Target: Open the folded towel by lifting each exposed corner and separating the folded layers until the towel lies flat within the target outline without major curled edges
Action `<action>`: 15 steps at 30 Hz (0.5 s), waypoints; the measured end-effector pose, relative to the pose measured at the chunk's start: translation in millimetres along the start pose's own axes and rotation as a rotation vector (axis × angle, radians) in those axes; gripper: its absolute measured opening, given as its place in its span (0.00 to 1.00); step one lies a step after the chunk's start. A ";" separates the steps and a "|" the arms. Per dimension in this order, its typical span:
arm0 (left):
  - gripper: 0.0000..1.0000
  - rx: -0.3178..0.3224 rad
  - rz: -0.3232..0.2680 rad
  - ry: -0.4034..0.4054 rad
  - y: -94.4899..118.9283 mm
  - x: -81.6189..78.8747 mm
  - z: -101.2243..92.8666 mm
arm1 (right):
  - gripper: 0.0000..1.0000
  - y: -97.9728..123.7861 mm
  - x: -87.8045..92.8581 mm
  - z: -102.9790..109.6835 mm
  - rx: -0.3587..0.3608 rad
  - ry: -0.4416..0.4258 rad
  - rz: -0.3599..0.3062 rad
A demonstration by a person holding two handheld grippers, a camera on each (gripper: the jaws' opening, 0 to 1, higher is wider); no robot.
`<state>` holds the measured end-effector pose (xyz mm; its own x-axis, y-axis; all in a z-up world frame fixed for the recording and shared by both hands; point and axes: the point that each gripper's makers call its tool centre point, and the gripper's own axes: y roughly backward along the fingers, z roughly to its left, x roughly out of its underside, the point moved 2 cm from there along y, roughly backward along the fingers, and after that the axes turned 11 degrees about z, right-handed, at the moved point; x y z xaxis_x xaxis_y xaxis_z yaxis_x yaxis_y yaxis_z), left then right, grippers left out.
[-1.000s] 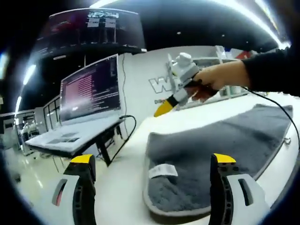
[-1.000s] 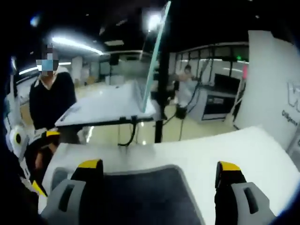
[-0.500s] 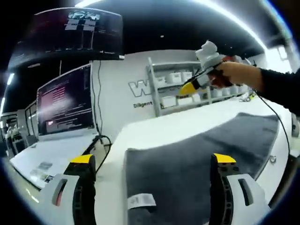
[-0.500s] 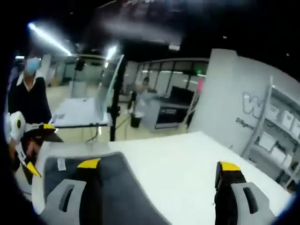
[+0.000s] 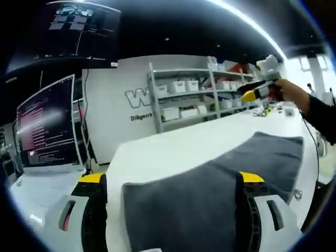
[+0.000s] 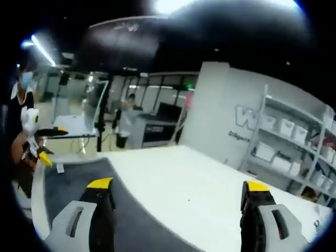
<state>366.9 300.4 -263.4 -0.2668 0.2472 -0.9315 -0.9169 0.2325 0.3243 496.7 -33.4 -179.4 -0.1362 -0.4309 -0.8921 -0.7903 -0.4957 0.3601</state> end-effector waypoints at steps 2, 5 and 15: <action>0.95 0.036 0.001 -0.018 -10.9 -1.6 -3.0 | 0.99 11.7 14.0 -17.7 0.035 -0.035 0.002; 0.91 0.027 -0.003 -0.026 -25.1 -5.3 2.1 | 0.99 20.9 40.7 -42.9 0.063 -0.055 0.018; 0.93 -0.014 0.021 -0.010 -58.6 -5.1 31.5 | 0.97 51.5 105.1 -102.3 0.130 -0.172 0.040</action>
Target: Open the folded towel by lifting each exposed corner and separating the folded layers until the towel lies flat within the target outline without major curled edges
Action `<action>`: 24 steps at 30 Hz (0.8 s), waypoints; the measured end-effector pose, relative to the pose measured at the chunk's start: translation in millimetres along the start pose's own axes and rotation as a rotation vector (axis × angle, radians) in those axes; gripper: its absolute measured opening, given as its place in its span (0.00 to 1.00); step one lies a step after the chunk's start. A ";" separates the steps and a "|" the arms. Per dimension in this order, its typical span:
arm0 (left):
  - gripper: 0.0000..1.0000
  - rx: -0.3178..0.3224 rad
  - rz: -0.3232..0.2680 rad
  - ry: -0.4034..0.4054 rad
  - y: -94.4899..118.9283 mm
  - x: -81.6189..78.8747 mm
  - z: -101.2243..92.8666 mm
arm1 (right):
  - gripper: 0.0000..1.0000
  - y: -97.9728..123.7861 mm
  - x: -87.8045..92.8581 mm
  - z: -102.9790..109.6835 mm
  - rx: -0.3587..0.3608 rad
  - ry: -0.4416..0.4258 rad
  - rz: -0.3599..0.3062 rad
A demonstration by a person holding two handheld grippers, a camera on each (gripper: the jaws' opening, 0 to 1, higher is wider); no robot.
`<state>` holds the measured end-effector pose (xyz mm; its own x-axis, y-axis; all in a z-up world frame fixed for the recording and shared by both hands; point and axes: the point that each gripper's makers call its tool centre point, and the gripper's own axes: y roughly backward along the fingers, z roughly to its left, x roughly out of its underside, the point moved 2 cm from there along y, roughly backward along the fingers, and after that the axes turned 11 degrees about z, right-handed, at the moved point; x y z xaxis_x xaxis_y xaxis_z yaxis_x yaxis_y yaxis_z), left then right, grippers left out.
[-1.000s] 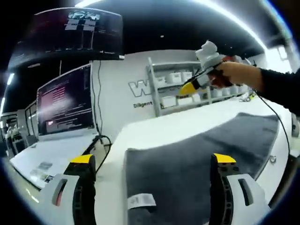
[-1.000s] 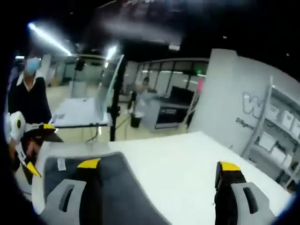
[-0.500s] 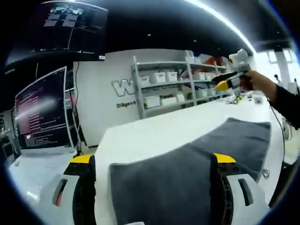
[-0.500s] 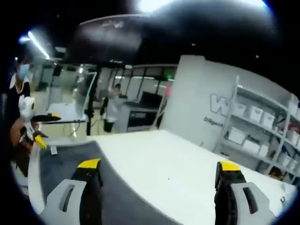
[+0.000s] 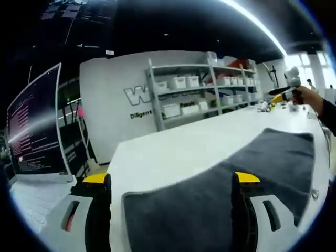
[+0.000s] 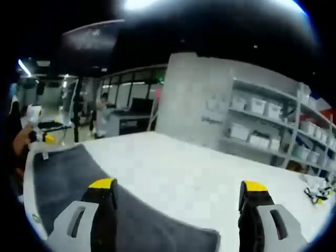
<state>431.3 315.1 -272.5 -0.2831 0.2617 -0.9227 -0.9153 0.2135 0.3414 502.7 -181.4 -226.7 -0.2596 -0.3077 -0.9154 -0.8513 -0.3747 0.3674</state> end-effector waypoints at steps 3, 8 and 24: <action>0.94 -0.002 0.005 0.005 -4.6 -1.7 7.4 | 1.00 10.1 5.1 -17.7 0.040 0.001 -0.014; 1.00 0.017 0.010 0.030 -4.5 -2.5 18.2 | 1.00 25.7 15.8 -29.9 0.062 -0.030 -0.037; 0.97 -0.057 0.121 -0.022 -16.6 12.7 28.8 | 1.00 51.8 34.3 -35.2 0.110 -0.018 -0.028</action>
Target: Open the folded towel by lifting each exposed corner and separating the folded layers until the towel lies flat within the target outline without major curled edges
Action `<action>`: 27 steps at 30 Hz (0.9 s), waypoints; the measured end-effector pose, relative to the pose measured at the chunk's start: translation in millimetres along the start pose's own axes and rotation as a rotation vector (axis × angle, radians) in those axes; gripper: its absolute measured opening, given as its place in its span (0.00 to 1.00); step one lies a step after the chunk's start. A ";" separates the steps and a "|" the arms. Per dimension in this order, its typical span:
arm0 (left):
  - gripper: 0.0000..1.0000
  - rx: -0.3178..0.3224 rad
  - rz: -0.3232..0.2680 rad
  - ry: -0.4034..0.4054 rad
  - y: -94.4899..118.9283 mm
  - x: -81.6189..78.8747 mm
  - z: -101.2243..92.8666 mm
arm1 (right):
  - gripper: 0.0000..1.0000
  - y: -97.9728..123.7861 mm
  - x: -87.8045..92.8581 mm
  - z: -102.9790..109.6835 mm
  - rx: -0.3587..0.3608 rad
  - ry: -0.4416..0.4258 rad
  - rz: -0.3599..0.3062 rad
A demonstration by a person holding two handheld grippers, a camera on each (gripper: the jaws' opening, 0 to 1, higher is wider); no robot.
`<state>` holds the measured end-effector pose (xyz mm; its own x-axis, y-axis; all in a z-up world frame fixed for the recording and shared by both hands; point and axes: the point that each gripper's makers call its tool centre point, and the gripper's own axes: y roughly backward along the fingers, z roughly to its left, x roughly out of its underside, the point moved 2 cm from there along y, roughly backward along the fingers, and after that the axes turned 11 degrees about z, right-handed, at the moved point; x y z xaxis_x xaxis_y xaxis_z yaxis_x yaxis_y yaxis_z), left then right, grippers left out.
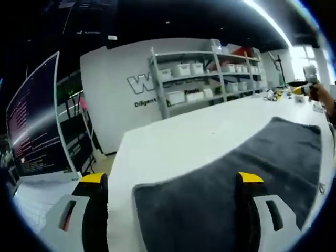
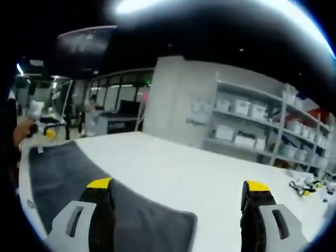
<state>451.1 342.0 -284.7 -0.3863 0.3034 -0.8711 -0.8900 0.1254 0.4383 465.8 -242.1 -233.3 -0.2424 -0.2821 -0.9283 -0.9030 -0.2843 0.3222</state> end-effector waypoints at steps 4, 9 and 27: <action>0.92 -0.021 0.024 0.010 -9.0 2.2 7.0 | 1.00 1.4 8.9 -19.9 0.029 -0.026 0.008; 0.91 -0.051 0.036 -0.006 -19.1 -0.2 13.8 | 1.00 -2.7 21.6 -38.9 0.051 -0.043 0.031; 0.78 -0.062 0.139 -0.047 -30.4 5.5 21.2 | 1.00 -13.2 13.9 -41.0 0.033 -0.018 0.043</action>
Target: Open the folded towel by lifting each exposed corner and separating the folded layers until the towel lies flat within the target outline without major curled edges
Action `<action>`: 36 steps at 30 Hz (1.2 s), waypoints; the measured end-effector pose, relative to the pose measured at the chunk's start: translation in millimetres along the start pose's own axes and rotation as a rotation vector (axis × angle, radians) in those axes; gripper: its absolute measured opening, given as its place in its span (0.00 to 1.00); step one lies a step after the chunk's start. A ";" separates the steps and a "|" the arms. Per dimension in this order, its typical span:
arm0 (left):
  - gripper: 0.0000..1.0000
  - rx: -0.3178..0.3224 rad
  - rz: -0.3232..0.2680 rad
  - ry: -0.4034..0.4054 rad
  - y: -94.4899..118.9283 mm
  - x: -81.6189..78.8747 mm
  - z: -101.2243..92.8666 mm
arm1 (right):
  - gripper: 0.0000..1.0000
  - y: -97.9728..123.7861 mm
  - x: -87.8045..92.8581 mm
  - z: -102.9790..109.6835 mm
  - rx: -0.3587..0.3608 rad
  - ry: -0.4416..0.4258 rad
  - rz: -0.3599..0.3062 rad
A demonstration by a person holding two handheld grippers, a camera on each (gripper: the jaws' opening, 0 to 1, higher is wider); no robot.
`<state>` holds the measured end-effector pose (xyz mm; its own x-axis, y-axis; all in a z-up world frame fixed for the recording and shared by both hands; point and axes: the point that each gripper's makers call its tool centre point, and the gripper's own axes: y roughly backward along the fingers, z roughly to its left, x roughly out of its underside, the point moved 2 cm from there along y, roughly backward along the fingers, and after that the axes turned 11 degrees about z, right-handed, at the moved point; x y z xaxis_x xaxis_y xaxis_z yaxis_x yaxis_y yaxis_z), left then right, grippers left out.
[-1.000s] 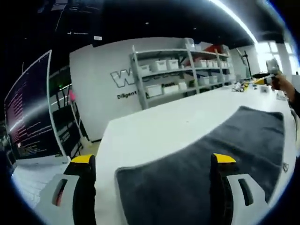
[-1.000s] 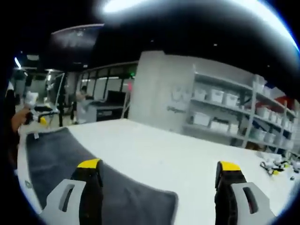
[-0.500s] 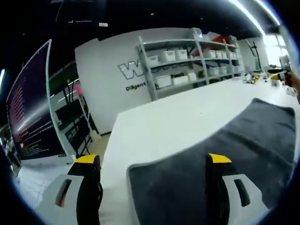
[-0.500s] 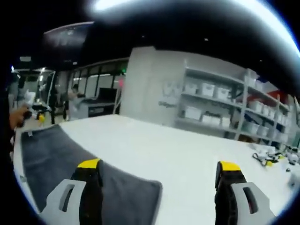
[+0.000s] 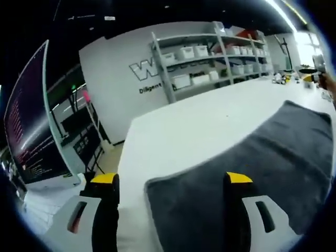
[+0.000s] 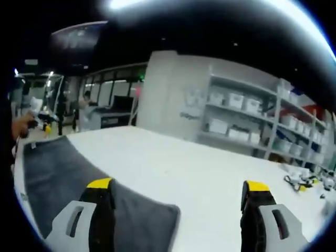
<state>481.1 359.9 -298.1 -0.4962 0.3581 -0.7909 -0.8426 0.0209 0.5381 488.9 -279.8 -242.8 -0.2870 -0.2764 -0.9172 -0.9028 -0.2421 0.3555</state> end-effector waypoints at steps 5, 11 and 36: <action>0.75 -0.031 0.036 -0.014 -9.8 -1.1 11.0 | 0.99 -7.1 -8.9 0.0 -0.005 0.016 0.002; 0.69 -0.016 0.072 -0.014 -28.7 -3.2 14.2 | 0.96 -18.8 -12.8 -4.5 -0.015 0.022 0.022; 0.53 -0.031 0.355 -0.280 -71.7 22.6 2.2 | 0.81 -67.5 12.2 -9.4 -0.075 0.085 0.166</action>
<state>530.8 368.5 -353.9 -0.6834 0.5769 -0.4475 -0.6385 -0.1751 0.7494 549.4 -275.6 -276.3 -0.3989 -0.3950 -0.8275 -0.8179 -0.2548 0.5159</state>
